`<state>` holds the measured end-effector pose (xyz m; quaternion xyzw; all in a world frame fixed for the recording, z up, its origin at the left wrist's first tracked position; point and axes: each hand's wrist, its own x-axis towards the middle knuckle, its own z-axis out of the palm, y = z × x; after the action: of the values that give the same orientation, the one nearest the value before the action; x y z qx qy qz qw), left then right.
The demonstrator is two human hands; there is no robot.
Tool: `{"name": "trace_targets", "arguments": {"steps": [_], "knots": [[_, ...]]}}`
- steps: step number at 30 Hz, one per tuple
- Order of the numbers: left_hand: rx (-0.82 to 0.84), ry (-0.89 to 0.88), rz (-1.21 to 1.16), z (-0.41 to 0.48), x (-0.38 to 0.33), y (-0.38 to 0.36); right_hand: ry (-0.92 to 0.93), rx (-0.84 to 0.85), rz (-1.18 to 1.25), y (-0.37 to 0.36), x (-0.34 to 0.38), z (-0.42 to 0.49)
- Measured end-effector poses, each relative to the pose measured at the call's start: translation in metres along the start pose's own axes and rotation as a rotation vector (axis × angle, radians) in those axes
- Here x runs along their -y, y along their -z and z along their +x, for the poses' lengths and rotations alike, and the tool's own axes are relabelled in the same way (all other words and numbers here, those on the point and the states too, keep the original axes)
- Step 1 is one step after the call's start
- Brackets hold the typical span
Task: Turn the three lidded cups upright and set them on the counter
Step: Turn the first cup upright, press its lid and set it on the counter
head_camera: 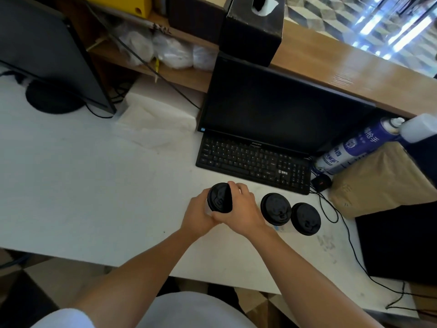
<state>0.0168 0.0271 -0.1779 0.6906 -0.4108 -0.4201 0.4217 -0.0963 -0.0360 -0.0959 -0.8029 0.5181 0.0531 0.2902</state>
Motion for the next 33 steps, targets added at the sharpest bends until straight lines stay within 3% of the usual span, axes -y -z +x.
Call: {"name": "trace_targets", "arguments": {"steps": [12,21,33], "knots": [[-0.027,0.001,-0.025,-0.002,0.003,0.018,-0.058,-0.029,0.148,-0.002,0.023,0.015],[0.001,0.01,-0.011,-0.003,0.022,0.032,-0.032,-0.051,0.103,-0.014,0.038,0.012],[0.027,0.01,-0.013,-0.006,0.015,0.041,0.154,-0.098,0.055,-0.006,0.037,0.008]]}}
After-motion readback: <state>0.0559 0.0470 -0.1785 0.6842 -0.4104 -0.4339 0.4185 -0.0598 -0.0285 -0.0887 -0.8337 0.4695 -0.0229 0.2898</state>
